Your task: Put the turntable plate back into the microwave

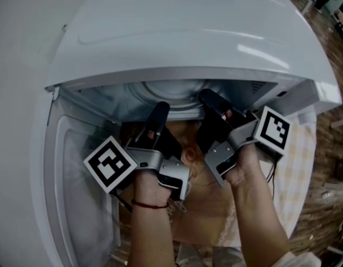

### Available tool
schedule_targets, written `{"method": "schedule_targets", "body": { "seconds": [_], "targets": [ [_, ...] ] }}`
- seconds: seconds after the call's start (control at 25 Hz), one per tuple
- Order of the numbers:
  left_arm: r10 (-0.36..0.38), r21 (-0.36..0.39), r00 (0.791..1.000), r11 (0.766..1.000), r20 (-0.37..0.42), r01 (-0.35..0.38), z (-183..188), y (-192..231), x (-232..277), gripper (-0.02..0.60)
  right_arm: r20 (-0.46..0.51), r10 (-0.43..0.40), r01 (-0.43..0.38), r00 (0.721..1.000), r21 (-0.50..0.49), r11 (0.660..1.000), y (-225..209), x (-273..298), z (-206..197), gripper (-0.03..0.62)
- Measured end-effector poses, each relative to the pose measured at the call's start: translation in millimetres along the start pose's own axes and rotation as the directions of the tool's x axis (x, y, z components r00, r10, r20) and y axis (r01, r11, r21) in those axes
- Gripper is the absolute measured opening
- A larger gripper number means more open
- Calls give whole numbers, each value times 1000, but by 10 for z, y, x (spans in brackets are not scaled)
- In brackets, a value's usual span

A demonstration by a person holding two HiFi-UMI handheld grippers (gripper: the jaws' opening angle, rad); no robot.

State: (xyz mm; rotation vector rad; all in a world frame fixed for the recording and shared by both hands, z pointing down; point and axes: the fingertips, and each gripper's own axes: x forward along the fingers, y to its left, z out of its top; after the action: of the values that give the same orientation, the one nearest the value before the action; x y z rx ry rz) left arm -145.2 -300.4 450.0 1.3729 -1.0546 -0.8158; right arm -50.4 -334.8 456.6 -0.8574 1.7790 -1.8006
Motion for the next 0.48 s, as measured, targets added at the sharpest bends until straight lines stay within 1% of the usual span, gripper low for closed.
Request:
{"method": "schedule_targets", "body": {
  "seconds": [0.08,0.12,0.2,0.32,0.44,0.48],
  "targets": [
    [-2,-18,1000,1000,-5,1,-26,15,18,92,-8,-3,3,1000,-1,1000,-6,-5,-8,64],
    [-6,-30,1000,1000,-10,5,-54,10,36,86,-14,-7,7,1000,-4,1000,-10,-7,-16,64],
    [-6,-66,1000,998,-3,6,-84,-8,52,51,-20,-14,14,1000,-6,1000,-18,-8,-27,64],
    [-5,-129,999,992,43,11,-62,-13,39,37,-33,-10,9,999,-29,1000,-5,1,-40,64],
    [1,-163,996,987,84,13,-31,23,22,33,-63,-14,10,998,-69,998,16,6,-75,68],
    [5,-169,996,986,94,11,-23,41,17,32,-71,-17,12,997,-69,998,26,3,-93,87]
  ]
}}
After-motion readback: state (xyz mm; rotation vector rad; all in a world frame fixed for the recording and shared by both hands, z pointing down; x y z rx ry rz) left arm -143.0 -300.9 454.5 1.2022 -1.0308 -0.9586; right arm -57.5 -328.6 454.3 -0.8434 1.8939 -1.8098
